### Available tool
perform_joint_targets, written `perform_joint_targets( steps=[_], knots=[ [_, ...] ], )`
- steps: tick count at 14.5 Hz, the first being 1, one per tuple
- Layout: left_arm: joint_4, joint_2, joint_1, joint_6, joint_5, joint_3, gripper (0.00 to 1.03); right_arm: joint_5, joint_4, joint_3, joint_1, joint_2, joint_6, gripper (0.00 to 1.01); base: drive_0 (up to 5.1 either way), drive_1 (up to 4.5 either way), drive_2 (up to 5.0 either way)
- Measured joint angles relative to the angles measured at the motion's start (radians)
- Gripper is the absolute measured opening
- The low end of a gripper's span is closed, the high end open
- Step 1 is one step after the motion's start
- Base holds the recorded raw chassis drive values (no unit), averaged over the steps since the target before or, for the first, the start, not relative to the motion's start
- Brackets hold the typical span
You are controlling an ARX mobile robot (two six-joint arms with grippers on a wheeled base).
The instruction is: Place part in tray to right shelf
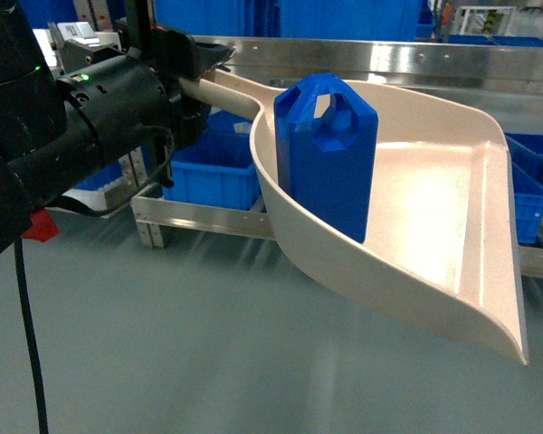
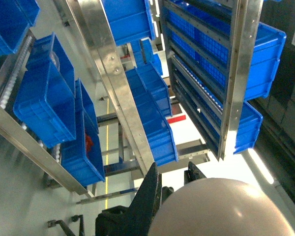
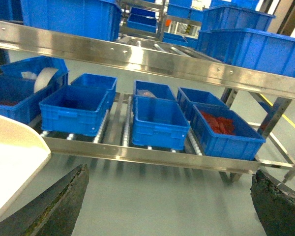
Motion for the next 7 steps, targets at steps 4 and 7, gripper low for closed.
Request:
perform_joint_targets(
  steps=[4,7],
  knots=[
    [0.0,0.0,-0.001,0.0,0.001,0.0,0.12,0.0,0.0,0.0,0.0,0.0,0.0,0.98,-1.6,-1.59,-1.6],
    [0.0,0.0,-0.002,0.0,0.001,0.0,0.12,0.0,0.0,0.0,0.0,0.0,0.0,0.98,-1.5,-1.53,-1.5]
  ],
)
